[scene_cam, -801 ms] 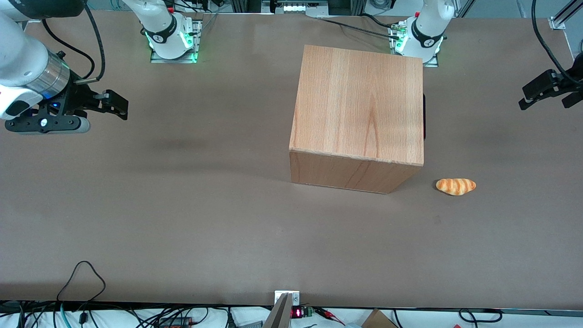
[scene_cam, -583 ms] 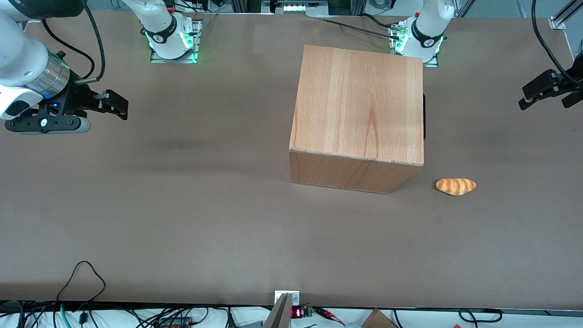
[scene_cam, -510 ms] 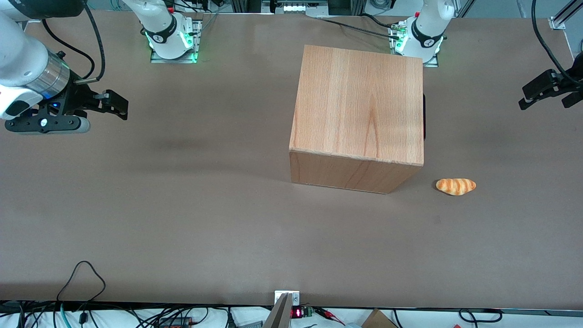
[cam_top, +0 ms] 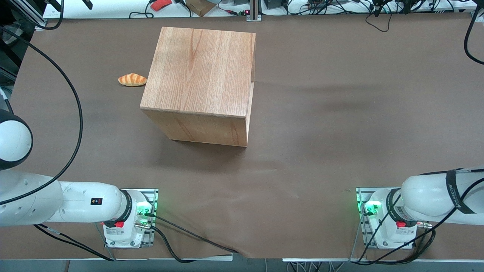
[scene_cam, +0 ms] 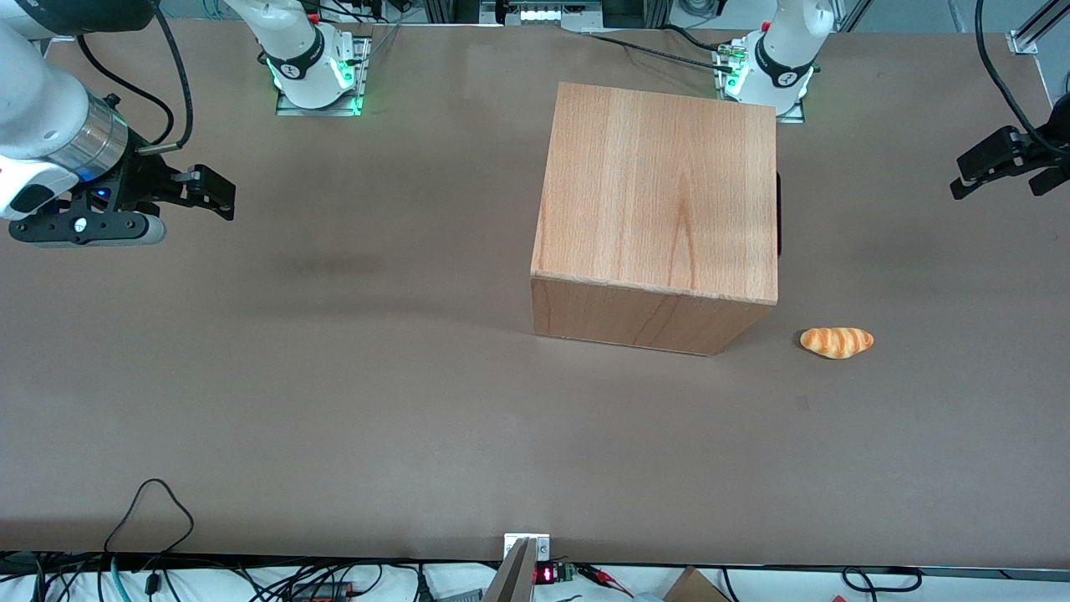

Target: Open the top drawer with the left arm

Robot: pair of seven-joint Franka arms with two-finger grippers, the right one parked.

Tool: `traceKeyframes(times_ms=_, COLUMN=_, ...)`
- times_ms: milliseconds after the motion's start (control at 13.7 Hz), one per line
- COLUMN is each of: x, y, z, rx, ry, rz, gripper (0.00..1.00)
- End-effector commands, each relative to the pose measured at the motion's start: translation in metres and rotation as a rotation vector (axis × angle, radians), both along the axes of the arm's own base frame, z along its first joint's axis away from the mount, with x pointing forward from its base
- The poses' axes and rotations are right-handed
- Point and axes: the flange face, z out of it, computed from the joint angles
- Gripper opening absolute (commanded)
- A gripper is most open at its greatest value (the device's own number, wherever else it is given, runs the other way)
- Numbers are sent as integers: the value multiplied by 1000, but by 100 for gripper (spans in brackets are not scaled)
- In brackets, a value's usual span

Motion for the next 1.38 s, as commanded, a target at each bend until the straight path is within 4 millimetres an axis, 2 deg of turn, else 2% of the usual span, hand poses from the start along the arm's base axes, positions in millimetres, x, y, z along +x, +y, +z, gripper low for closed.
traceKeyframes(times_ms=0, x=1, y=-5, z=-21, rx=8, ry=53, rz=-13, gripper=100)
traceKeyframes(times_ms=437, x=3, y=-32, z=-94, rx=-66, ry=119, rz=-40, gripper=100)
traceKeyframes(times_ms=874, x=-4, y=-59, z=-165, rx=-142, ry=151, rz=-58, gripper=100)
traceKeyframes(times_ms=1311, x=-13, y=-74, z=-199, rx=-181, ry=177, rz=-66, gripper=100)
